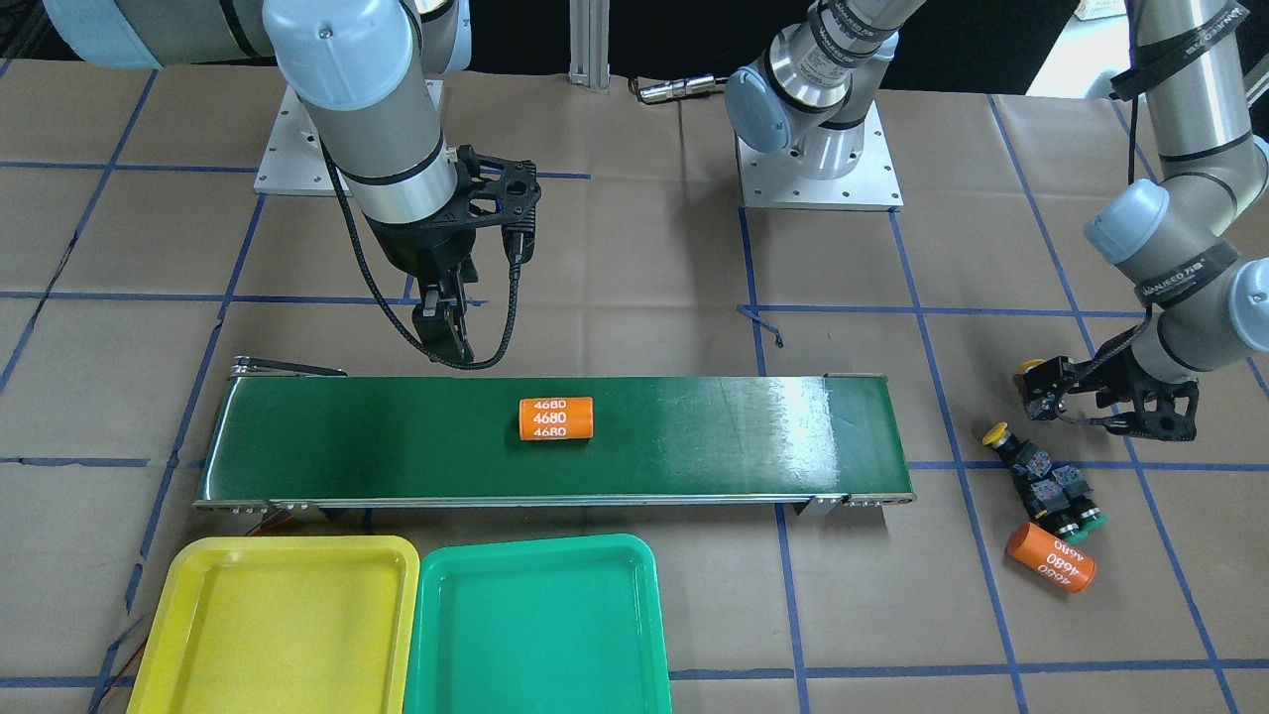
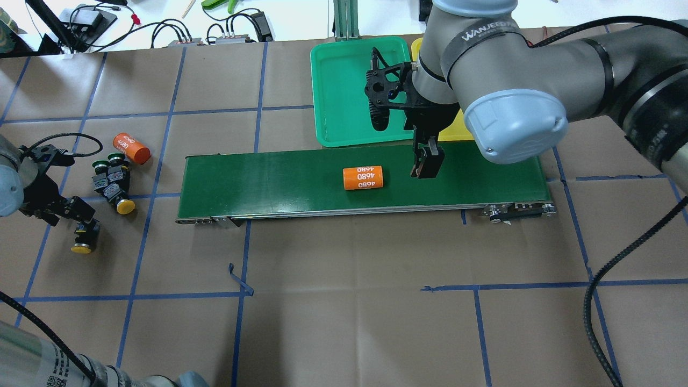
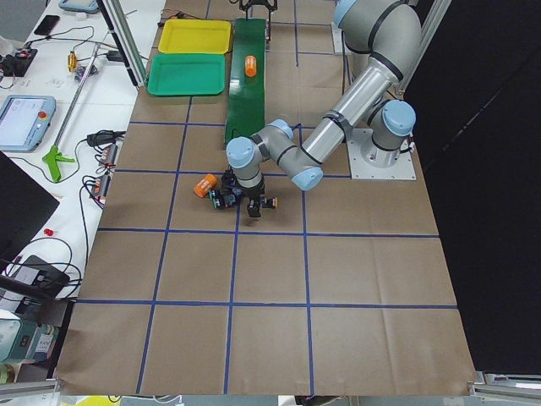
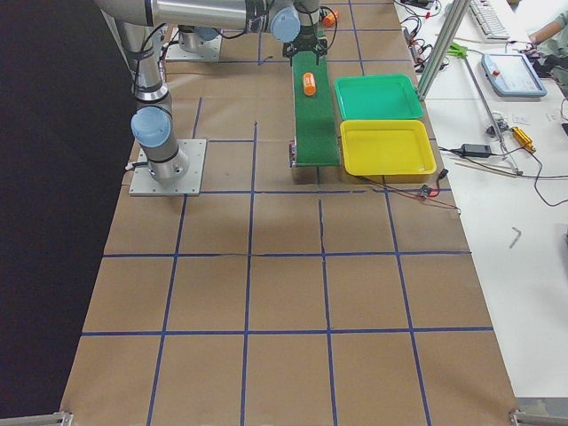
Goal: Sort buttons by color to trays
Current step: 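Grasp a yellow-capped button with the left gripper while the right moves over the belt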
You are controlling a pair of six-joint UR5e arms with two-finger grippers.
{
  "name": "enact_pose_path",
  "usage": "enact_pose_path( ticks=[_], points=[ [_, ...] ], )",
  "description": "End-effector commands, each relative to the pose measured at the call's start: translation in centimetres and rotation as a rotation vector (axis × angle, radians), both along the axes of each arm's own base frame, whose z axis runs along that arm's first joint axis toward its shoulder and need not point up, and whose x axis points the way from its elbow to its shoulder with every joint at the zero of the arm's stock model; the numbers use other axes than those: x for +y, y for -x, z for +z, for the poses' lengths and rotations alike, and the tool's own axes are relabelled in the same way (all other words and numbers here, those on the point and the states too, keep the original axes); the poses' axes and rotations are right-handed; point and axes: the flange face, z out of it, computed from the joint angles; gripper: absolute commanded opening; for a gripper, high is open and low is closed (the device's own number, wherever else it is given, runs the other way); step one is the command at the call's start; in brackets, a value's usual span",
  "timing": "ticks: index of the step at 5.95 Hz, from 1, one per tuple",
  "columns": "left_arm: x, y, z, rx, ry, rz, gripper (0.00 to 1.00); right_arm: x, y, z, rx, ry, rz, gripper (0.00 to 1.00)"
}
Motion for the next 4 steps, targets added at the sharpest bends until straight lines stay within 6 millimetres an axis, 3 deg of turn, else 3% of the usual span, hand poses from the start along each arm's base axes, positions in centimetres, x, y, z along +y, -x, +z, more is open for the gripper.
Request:
enact_pose_path(
  ticks=[1, 2, 3, 4],
  points=[
    [1.2, 0.7, -1.3, 0.020, -0.029, 0.015, 0.79, 0.1, 0.1, 0.2, 0.008, 0.004, -0.002, 1.00],
    [1.1, 1.0, -1.1, 0.019, -0.029, 0.007, 0.50, 0.1, 0.1, 0.2, 0.008, 0.004, -0.002, 1.00],
    [1.1, 1.0, -0.5, 0.011, -0.022, 0.007, 0.01, 0.2, 0.1, 0.1, 0.007, 0.002, -0.005, 1.00],
    [0.8, 1.2, 0.0, 0.012, -0.006, 0.001, 0.00, 0.1, 0.1, 0.2, 0.006, 0.003, -0.006, 1.00]
  ],
)
